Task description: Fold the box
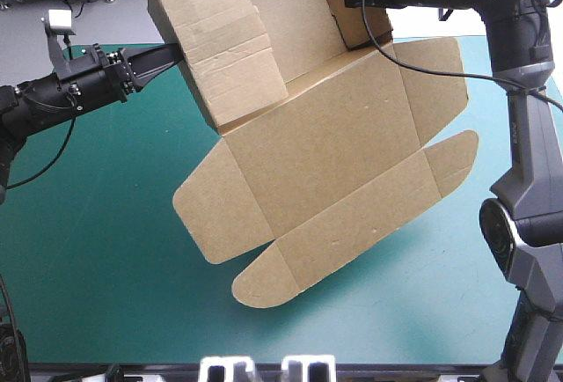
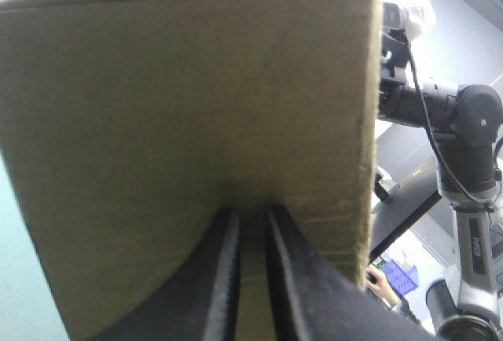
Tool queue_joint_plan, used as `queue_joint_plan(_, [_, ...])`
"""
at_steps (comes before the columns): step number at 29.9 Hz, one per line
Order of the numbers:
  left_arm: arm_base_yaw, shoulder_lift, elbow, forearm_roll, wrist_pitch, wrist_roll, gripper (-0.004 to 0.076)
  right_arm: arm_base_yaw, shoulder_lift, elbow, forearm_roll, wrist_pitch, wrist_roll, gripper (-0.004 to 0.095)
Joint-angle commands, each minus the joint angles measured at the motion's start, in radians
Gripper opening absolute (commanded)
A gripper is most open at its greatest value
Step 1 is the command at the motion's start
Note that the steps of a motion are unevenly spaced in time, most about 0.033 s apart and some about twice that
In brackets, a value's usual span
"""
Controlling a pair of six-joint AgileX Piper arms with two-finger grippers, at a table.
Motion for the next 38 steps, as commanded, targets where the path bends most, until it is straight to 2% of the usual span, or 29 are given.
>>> queue_joint_plan(1, [-0.028,-0.038,-0.032,-0.062,0.054,-0.005,0.0189,0.005,-0.043,-0.021,0.065,-0.072,0.020,-0.0009])
queue_joint_plan(6, [-0.028,-0.038,-0.032,-0.060,0.048,-0.005,0.0291,0.005,-0.043,-0.021,0.065,-0.075,0.020,-0.0009])
queue_joint_plan(10, [-0.028,-0.038,-0.032,-0.055,0.080,-0.005,0.0332,0.005,-0.043,-0.021,0.065,-0.080,0.020,-0.0009])
queue_joint_plan(29, [-0.028,-0.038,-0.032,-0.053,0.085,-0.028,0.0332,0.005,-0.043,-0.021,0.017,-0.095,0.019,-0.0009])
queue_joint_plan(38, [-0.028,-0.038,-0.032,0.070,-0.032,-0.036,0.0332,0.005,-0.043,-0.021,0.073,-0.084,0.019,-0.0009])
